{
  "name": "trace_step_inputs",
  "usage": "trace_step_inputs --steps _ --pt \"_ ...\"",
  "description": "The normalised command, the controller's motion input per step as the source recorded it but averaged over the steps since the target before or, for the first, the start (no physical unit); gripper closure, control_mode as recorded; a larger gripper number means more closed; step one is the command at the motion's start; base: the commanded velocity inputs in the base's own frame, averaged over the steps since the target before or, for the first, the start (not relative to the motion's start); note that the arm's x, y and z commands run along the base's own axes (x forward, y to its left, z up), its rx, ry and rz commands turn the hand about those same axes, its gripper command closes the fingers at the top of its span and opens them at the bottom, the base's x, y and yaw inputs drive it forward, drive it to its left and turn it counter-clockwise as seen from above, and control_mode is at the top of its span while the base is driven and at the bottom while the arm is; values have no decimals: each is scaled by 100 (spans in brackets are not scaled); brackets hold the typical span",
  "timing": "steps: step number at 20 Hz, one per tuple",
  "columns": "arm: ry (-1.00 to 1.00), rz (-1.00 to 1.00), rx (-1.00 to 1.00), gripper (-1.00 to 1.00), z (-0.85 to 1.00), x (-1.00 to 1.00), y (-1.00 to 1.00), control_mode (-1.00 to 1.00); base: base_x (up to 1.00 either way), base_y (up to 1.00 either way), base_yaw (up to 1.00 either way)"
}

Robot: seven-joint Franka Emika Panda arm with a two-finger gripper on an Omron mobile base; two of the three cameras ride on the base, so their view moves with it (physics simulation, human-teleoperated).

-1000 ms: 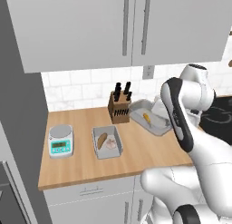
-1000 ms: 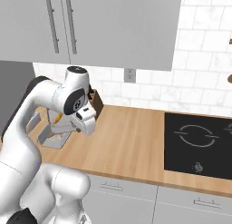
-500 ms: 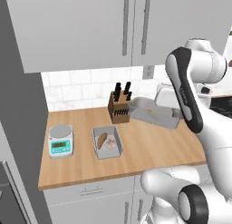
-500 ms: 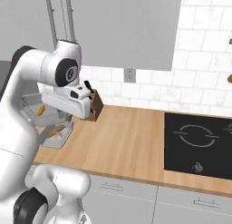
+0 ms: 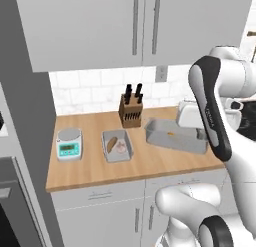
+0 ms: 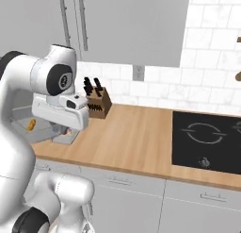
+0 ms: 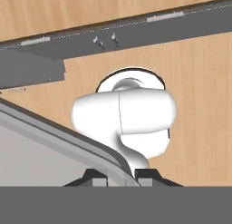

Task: Take the meat container that has the shrimp and place it on the second highest rack of the freezer. Then take the vegetable container that has the garlic and sweet potato and place it on the highest rack of the freezer.

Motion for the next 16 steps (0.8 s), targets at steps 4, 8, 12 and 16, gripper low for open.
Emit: trace_step_inputs --steps 4,8,12,16 --pt "0 0 0 100 0 0 0 100 -81 43 9" --pt "0 0 0 100 0 0 0 100 -41 86 8" --pt "0 0 0 100 0 0 0 100 -9 100 4" --pt "0 0 0 100 0 0 0 100 0 100 0"
